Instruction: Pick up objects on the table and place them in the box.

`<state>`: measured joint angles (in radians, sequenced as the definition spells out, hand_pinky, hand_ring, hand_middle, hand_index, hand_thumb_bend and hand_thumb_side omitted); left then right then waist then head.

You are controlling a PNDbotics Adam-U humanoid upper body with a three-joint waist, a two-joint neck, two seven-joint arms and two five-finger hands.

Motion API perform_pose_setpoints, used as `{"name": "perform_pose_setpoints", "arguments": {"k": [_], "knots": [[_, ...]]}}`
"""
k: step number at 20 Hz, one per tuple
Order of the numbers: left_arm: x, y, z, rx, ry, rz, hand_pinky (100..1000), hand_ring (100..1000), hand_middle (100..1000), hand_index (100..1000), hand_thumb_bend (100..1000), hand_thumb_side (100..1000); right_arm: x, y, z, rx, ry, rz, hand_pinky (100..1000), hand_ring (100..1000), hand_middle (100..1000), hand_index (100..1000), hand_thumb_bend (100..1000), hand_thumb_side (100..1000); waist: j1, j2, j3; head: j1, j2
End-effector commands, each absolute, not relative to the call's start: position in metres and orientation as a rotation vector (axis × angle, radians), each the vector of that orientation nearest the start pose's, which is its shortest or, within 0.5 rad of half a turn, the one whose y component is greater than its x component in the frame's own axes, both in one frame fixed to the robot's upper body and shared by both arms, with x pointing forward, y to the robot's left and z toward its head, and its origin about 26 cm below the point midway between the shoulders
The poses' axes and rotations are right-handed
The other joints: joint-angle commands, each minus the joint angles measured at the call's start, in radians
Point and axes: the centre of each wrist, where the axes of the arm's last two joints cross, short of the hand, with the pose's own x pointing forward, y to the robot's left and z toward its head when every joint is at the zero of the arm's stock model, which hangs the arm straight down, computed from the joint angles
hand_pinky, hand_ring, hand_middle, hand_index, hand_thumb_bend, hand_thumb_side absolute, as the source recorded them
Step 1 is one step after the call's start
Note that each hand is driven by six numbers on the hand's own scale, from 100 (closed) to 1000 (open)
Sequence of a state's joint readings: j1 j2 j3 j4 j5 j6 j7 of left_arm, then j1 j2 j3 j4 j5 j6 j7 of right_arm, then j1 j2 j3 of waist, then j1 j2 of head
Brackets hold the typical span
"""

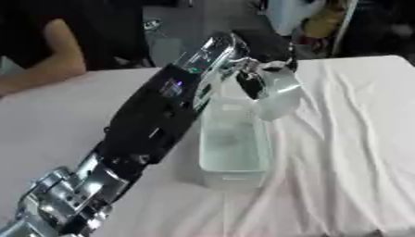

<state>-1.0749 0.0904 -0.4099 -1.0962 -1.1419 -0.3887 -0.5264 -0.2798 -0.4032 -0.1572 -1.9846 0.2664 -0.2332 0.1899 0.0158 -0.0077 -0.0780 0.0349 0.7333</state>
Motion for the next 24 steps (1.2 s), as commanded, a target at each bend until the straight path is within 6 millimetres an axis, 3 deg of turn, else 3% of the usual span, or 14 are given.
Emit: {"name": "perform_pose_setpoints", "arguments": {"k": [1,21,22,23,24], "knots": [[0.441,0.052,0.23,-0.984,1.891,2.605,100,100,100,118,100,100,0.294,-0.311,0.224,-0.591,-2.377,0.787,705,890,981,1000,100,672,-0.007,-0.008,-0.001,0.006,-0.019],[0.455,0.066,0.184,-1.028,1.775,2.727,100,100,100,125,100,104,0.295,-0.31,0.226,-0.588,-2.381,0.792,705,890,981,1000,100,677,-0.01,-0.002,0.0,0.009,-0.04],[0.455,0.066,0.182,-1.026,1.768,2.734,100,100,100,137,100,162,0.295,-0.31,0.226,-0.588,-2.382,0.792,705,890,981,1000,100,673,-0.01,-0.002,-0.001,0.008,-0.041],[0.455,0.066,0.18,-1.03,1.758,2.735,100,100,100,137,100,162,0.295,-0.31,0.226,-0.588,-2.382,0.792,705,890,981,1000,100,673,-0.01,-0.001,-0.001,0.008,-0.041],[0.455,0.067,0.178,-1.037,1.747,2.732,100,100,117,200,100,270,0.295,-0.31,0.226,-0.588,-2.382,0.792,705,890,981,1000,100,674,-0.01,-0.001,-0.001,0.008,-0.041]]}}
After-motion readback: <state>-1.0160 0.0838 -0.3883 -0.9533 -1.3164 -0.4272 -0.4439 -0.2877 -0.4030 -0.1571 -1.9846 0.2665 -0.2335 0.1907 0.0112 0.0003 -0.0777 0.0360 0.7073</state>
